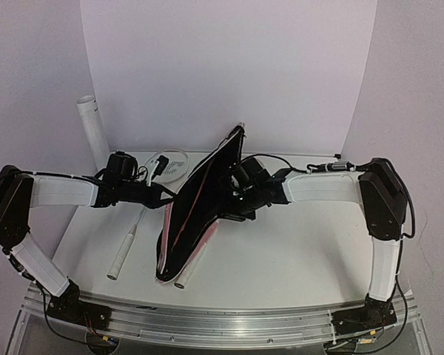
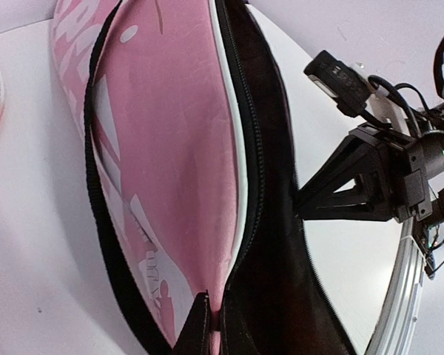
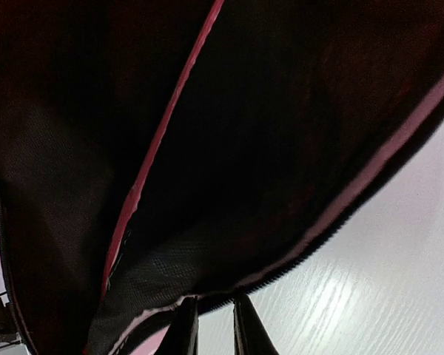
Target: Pack up the badminton gear
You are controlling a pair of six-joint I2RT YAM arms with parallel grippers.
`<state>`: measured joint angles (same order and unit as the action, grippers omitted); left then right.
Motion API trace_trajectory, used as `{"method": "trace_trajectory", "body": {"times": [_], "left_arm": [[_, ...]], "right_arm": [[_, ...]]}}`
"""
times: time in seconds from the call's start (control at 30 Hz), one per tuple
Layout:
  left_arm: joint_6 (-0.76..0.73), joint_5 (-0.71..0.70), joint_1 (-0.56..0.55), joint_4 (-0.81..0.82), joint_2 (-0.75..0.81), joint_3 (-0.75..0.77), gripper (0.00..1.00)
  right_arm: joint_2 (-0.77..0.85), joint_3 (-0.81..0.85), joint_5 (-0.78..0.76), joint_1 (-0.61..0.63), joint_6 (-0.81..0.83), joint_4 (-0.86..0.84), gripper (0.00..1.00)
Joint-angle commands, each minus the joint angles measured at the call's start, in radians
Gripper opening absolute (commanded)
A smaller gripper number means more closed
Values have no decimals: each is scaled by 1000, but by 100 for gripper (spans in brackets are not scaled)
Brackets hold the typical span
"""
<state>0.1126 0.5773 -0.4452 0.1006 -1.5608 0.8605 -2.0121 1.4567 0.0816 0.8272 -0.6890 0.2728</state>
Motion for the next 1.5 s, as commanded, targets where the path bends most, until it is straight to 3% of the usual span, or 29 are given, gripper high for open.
{"method": "trace_trajectory", "body": {"times": [0.0, 0.13, 0.33, 0.4, 0.43, 0.57, 0.73, 0.83, 0.9, 1.0, 1.23, 1.27, 1.3, 1.4, 1.47], "left_arm": [[45, 86, -1, 110, 12, -15, 0], [92, 95, -2, 143, 12, -22, 0], [105, 99, -2, 162, 5, -22, 0], [105, 99, -1, 163, 3, -20, 0], [107, 101, -1, 164, 1, -19, 0], [108, 102, -2, 167, 0, -15, 0], [106, 104, -1, 165, 1, -12, 0], [109, 109, -1, 171, 4, -14, 0], [114, 110, -1, 177, 9, -16, 0], [139, 97, 6, 171, 18, -17, 0], [163, 78, 38, 122, 63, -38, 0], [162, 80, 45, 107, 68, -38, 3], [154, 84, 53, 93, 74, -35, 11], [76, 116, 60, 40, 98, 5, 49], [16, 135, 59, 29, 119, 38, 61]], "right_arm": [[57, -7, 21, -27, 34, 17, 24], [123, -40, 14, -60, 25, 15, 44], [133, -38, 49, -114, -29, -40, 64], [111, -41, 44, -123, -73, -93, 82], [94, -42, 43, -129, -99, -126, 86], [-2, -22, 35, -164, -184, -244, 88], [-149, 128, 85, -174, -169, -297, 79], [-204, 170, 88, -173, -188, -297, 68], [-218, 181, 85, -175, -189, -297, 46], [-191, 185, 73, -173, -181, -288, 3], [-31, 283, -134, -87, -64, -8, 0], [-25, 317, -162, -66, -47, 39, 0], [-26, 359, -187, -43, -38, 89, 0], [-55, 468, -238, 5, -30, 202, 0], [-82, 543, -286, 30, -43, 262, 0]]}}
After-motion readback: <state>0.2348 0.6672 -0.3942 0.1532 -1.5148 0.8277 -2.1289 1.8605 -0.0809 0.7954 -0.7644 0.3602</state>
